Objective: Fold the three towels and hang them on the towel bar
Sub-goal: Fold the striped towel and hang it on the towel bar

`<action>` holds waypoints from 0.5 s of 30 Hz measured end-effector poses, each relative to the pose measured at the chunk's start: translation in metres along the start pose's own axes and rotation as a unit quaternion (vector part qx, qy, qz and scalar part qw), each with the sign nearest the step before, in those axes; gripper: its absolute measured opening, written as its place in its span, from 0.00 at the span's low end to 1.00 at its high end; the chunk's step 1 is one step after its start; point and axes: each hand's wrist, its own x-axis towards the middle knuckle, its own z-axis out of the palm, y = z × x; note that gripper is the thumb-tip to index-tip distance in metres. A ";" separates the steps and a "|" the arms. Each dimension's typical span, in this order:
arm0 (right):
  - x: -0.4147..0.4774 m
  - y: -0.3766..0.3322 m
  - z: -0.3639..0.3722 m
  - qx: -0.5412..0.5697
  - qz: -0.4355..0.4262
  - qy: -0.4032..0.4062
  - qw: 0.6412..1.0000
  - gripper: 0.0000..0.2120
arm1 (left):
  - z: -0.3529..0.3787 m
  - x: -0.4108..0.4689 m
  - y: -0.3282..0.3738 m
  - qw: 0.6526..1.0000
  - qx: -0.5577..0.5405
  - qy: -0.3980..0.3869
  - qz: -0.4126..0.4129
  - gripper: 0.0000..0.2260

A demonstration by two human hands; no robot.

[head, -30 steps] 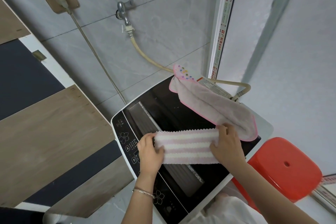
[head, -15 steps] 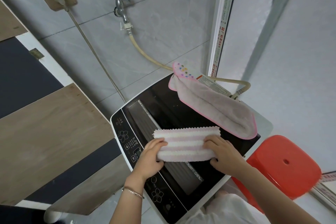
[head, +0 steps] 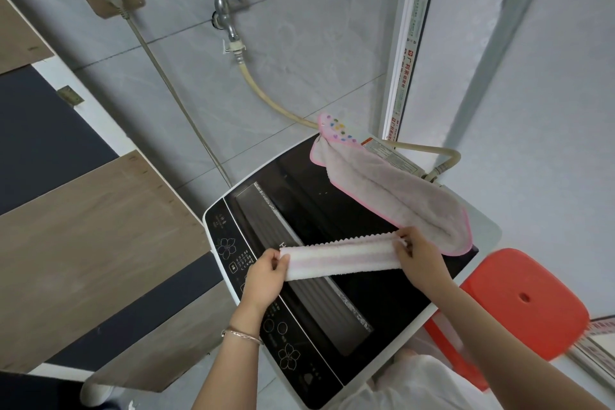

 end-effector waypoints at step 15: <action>0.018 -0.011 0.003 0.008 -0.064 -0.022 0.998 0.14 | 0.005 -0.008 0.008 0.998 0.014 0.046 -0.044 0.09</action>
